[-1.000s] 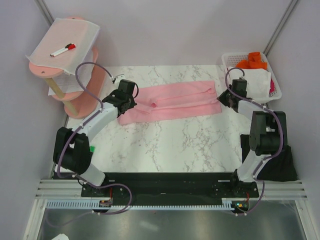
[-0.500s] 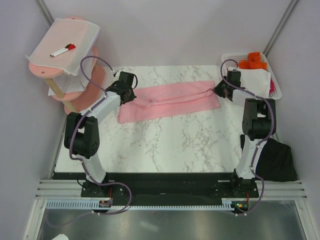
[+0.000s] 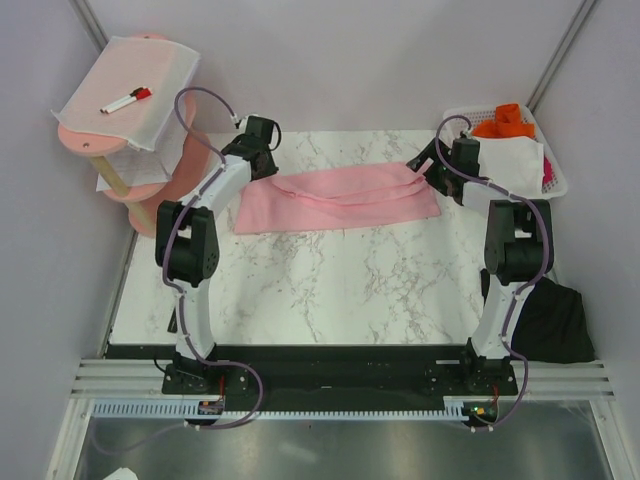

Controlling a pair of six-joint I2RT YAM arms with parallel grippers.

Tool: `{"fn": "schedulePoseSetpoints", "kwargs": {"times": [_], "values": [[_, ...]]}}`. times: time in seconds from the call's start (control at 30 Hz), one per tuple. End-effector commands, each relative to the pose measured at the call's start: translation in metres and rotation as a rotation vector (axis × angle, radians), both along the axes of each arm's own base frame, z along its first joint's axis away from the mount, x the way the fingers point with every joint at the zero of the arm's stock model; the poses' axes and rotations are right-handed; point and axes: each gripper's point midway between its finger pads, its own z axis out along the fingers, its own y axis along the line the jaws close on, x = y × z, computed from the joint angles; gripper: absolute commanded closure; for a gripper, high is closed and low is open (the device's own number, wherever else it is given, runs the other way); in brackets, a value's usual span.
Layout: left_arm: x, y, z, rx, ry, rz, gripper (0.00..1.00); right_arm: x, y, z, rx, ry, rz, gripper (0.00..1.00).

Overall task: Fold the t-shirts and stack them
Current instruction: Fold the other side of the tshirt into a rectangle

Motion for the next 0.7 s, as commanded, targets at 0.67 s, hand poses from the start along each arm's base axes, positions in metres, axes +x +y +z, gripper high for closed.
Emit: {"fn": "schedulePoseSetpoints", "kwargs": {"times": [0.67], "values": [[-0.057,-0.018,0.007,-0.021,0.043,-0.096,0.00,0.028,0.026,0.032,-0.086,-0.140,0.096,0.02]]}}
